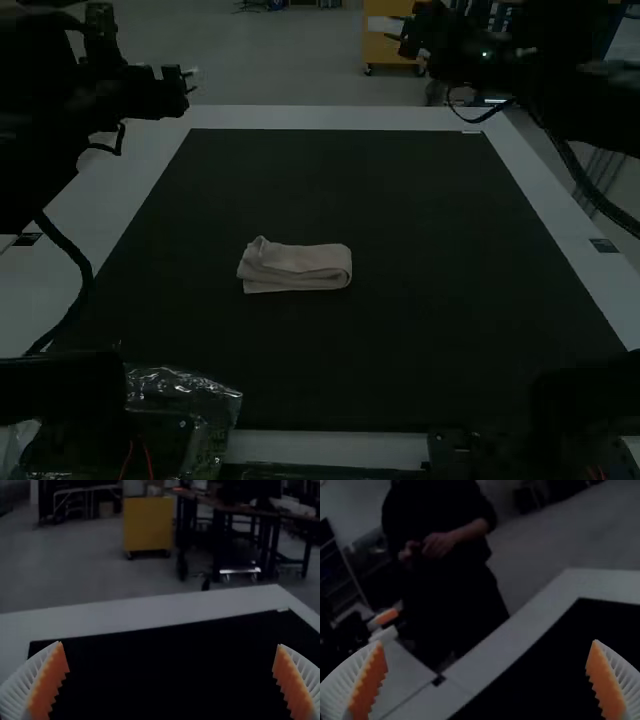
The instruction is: Fold the towel.
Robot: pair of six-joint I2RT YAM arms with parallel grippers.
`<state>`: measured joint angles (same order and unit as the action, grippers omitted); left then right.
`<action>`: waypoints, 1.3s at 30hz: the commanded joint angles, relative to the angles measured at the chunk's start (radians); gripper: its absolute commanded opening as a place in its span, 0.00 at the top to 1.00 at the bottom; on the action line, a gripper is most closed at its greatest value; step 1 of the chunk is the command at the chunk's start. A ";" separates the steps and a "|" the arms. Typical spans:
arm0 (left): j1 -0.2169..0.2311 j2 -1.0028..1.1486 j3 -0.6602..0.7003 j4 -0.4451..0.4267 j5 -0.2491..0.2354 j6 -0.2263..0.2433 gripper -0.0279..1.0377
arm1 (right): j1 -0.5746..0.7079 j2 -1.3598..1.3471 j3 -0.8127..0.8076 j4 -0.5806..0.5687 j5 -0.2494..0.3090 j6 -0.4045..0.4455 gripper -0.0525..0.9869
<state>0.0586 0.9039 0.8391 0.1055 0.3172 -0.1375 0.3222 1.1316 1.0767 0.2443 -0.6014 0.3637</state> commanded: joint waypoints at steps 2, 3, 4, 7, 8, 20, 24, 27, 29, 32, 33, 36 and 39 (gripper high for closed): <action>-0.003 -0.160 -0.046 0.039 -0.013 -0.043 0.07 | -0.109 -0.250 -0.112 0.059 0.015 0.040 0.07; -0.003 -0.200 -0.058 0.049 -0.017 -0.045 0.07 | -0.132 -0.314 -0.139 0.064 0.017 0.038 0.07; -0.005 -0.237 -0.071 0.054 -0.023 -0.045 0.07 | -0.155 -0.382 -0.169 0.064 0.020 0.037 0.07; -0.005 -0.338 -0.109 0.046 -0.038 -0.045 0.07 | -0.221 -0.576 -0.247 0.062 0.020 0.034 0.07; -0.003 -0.372 -0.126 0.045 -0.044 -0.045 0.07 | -0.242 -0.639 -0.268 0.058 0.020 0.034 0.07; 0.006 -0.879 -0.250 -0.023 -0.122 -0.030 0.07 | -0.373 -1.138 -0.336 -0.073 0.124 0.004 0.07; 0.017 -0.905 -0.253 -0.110 -0.138 0.003 0.07 | -0.373 -1.132 -0.305 -0.132 0.282 -0.072 0.07; 0.014 -0.905 -0.290 -0.109 -0.144 0.003 0.07 | -0.371 -1.132 -0.350 -0.142 0.404 -0.169 0.07; 0.012 -0.904 -0.362 -0.033 -0.142 0.004 0.07 | -0.371 -1.132 -0.422 -0.125 0.405 -0.232 0.07; 0.012 -0.904 -0.502 0.083 -0.136 0.007 0.07 | -0.370 -1.132 -0.598 -0.054 0.313 -0.282 0.07; 0.012 -0.904 -0.552 0.134 -0.132 0.019 0.07 | -0.370 -1.132 -0.658 -0.028 0.246 -0.313 0.07; 0.020 -0.905 -0.695 0.276 -0.138 0.062 0.07 | -0.370 -1.132 -0.813 0.020 0.238 -0.296 0.07; 0.024 -0.904 -0.804 0.372 -0.139 0.121 0.07 | -0.370 -1.132 -0.879 0.089 0.261 -0.250 0.07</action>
<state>0.0696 0.0036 0.0853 0.4355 0.1860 -0.0818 -0.0414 0.0113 0.1989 0.2890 -0.3336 0.1055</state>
